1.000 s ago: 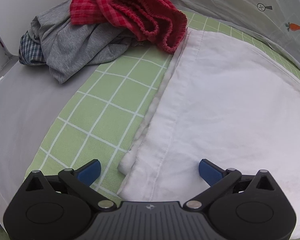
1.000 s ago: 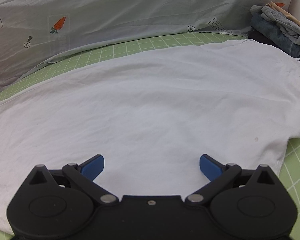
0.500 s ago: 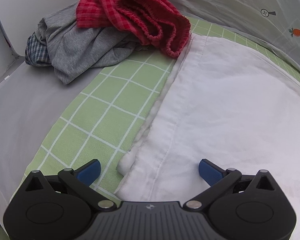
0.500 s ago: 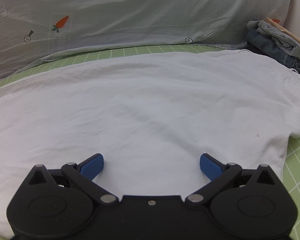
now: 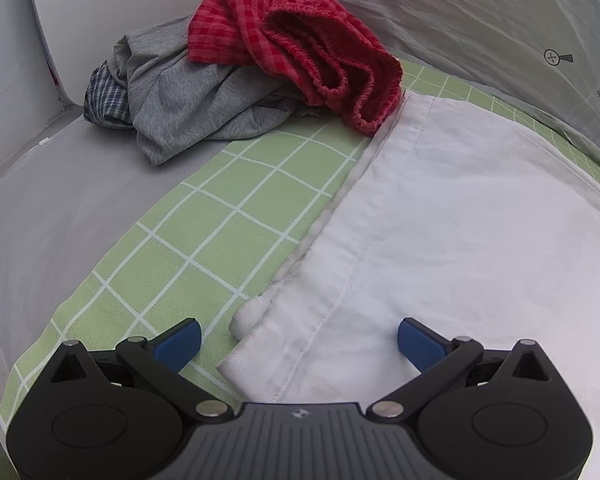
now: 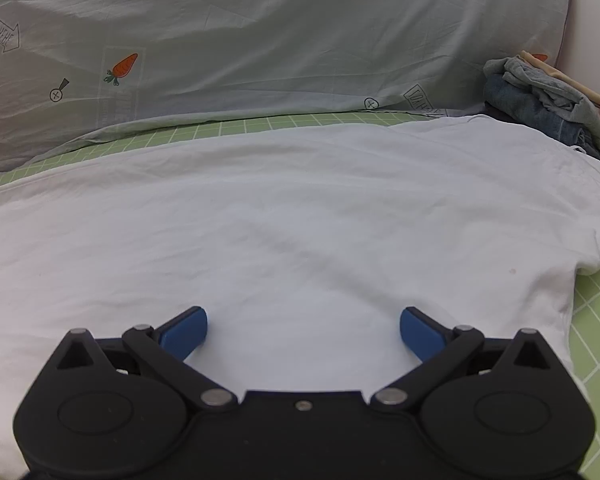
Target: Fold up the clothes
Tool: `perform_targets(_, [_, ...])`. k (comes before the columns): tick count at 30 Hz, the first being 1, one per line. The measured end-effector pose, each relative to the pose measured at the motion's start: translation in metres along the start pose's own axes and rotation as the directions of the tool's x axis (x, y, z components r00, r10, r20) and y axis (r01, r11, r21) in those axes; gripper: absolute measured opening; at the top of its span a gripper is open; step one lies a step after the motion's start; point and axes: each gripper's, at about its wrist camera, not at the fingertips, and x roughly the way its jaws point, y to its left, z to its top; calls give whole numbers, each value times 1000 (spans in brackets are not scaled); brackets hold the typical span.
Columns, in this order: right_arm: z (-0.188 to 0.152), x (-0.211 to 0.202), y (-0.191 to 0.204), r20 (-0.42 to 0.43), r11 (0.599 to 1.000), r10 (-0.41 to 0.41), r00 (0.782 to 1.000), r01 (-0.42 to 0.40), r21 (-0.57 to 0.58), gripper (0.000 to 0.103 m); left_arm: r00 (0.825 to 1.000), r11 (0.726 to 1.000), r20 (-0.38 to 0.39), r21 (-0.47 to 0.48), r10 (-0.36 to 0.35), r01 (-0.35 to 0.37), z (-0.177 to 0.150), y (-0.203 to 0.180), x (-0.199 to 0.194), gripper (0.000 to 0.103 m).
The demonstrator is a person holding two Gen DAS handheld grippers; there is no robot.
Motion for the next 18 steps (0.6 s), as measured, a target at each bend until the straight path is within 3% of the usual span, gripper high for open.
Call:
perform_targets(2, [0, 0, 0, 0, 1000, 0, 1000, 0, 0, 103, 1000, 1000, -10, -8, 2, -2, 0, -2, -1, 101])
perform_targets(3, [0, 0, 0, 0, 1000, 0, 1000, 0, 0, 103, 1000, 1000, -10, 2, -6, 6, 1, -3, -3, 95])
perform_targets(5, [0, -1, 0, 0, 1000, 0, 1000, 0, 0, 103, 999, 998, -13, 44, -36, 37, 3, -9, -8, 77])
perform_targets(7, [0, -1, 0, 0, 1000, 0, 1000, 0, 0, 103, 997, 996, -19, 52, -69, 70, 5, -14, -13, 46])
perform_targets(8, [0, -1, 0, 0, 1000, 0, 1000, 0, 0, 103, 996, 995, -22, 42, -85, 86, 6, -16, -14, 38])
perform_targets(9, [0, -1, 0, 1, 1000, 0, 1000, 0, -1, 103, 995, 994, -25, 28, -101, 101, 8, -17, -15, 23])
perform_targets(11, [0, -1, 0, 1, 1000, 0, 1000, 0, -1, 103, 989, 989, -17, 9, -150, 150, 10, -20, -20, 21])
perform_targets(14, [0, -1, 0, 1, 1000, 0, 1000, 0, -1, 103, 978, 978, 30, 53, -205, 203, 15, -38, -38, 20])
perform_targets(18, [0, -1, 0, 1, 1000, 1, 1000, -1, -1, 103, 928, 925, 74, 143, -365, 352, 23, -79, -69, 20])
